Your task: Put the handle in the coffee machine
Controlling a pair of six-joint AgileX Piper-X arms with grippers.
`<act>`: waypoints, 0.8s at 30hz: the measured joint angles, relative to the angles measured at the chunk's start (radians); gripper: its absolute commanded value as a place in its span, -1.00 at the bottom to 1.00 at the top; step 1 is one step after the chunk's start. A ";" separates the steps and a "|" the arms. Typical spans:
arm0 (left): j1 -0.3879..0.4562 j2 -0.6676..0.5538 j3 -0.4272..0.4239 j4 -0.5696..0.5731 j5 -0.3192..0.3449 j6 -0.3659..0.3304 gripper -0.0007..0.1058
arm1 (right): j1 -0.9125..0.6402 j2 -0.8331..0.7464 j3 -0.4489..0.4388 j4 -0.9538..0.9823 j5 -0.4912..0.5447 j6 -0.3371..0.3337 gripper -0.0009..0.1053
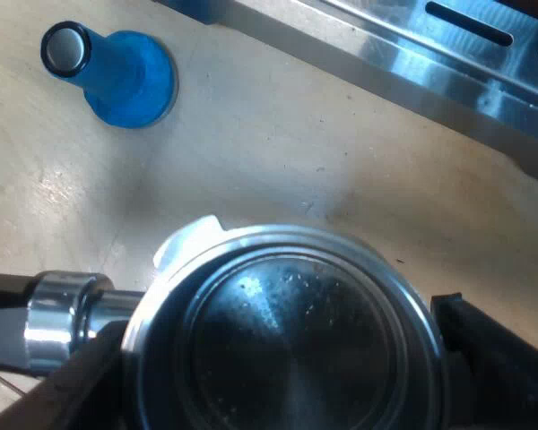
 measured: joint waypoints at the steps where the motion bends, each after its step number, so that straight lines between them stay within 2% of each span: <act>1: 0.000 0.000 0.000 0.000 0.002 0.000 0.30 | 0.000 0.000 0.000 0.000 0.000 0.000 -0.98; 6: 0.000 0.000 0.000 0.000 0.004 0.000 0.27 | 0.000 0.000 0.000 0.000 0.000 0.000 -0.98; 13: 0.000 0.000 0.000 0.000 0.007 0.000 -0.21 | 0.000 0.000 0.000 0.000 0.000 0.004 -0.98; 18: 0.000 0.000 0.000 0.000 0.013 0.000 -0.68 | -0.004 0.000 0.000 -0.005 0.014 0.020 -0.98; 21: 0.000 0.000 0.000 0.000 0.002 -0.013 -0.81 | -0.004 0.000 0.000 -0.007 0.014 0.037 -0.98; 24: 0.000 0.000 0.000 0.000 0.002 -0.016 -0.85 | -0.004 0.000 -0.001 -0.007 0.014 0.054 -0.98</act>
